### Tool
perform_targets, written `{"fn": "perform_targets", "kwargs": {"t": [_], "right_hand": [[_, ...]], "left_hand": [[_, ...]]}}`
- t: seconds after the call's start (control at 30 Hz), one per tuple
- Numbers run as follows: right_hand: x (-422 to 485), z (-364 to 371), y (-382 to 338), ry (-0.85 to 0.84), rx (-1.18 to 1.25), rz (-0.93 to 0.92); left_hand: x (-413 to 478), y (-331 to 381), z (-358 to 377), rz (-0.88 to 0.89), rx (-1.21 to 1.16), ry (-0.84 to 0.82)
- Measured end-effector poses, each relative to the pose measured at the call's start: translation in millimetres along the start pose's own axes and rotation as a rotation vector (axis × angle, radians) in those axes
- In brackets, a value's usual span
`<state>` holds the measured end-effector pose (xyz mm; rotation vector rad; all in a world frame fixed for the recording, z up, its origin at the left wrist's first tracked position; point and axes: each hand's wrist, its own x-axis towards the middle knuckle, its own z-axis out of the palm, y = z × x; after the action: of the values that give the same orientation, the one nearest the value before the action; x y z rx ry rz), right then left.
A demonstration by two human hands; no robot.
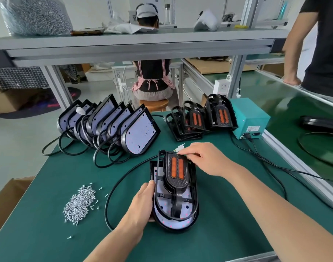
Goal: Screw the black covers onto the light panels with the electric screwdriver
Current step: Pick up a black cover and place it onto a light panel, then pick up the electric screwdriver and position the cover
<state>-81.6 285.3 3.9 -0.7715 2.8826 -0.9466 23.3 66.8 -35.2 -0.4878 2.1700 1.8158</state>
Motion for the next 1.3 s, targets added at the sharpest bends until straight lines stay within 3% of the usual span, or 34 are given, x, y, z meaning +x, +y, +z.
{"fn": "perform_targets", "kwargs": {"t": [0.3, 0.57, 0.77, 0.97, 1.13, 1.3], "right_hand": [[-0.7, 16.9, -5.6, 0.01, -0.044, -0.06], [-12.0, 44.5, 0.8, 0.213, -0.078, -0.084], [-21.7, 63.5, -3.7, 0.417, 0.079, 0.128], [-32.3, 75.4, -10.8, 0.293, 0.315, 0.306], [-42.1, 70.0, -5.3, 0.281, 0.319, 0.298], [-77.8, 35.0, 26.9, 0.414, 0.377, 0.411]], "left_hand": [[-3.1, -3.8, 4.3, 0.025, -0.017, 0.05], [-5.9, -2.6, 9.6, 0.061, 0.028, 0.081], [-2.2, -4.6, 11.7, 0.076, 0.148, 0.156], [5.2, -0.1, 13.3, 0.089, 0.129, 0.137], [5.5, 6.6, 16.1, 0.111, 0.031, 0.116], [14.8, 11.7, 22.0, 0.142, 0.052, 0.126]]}}
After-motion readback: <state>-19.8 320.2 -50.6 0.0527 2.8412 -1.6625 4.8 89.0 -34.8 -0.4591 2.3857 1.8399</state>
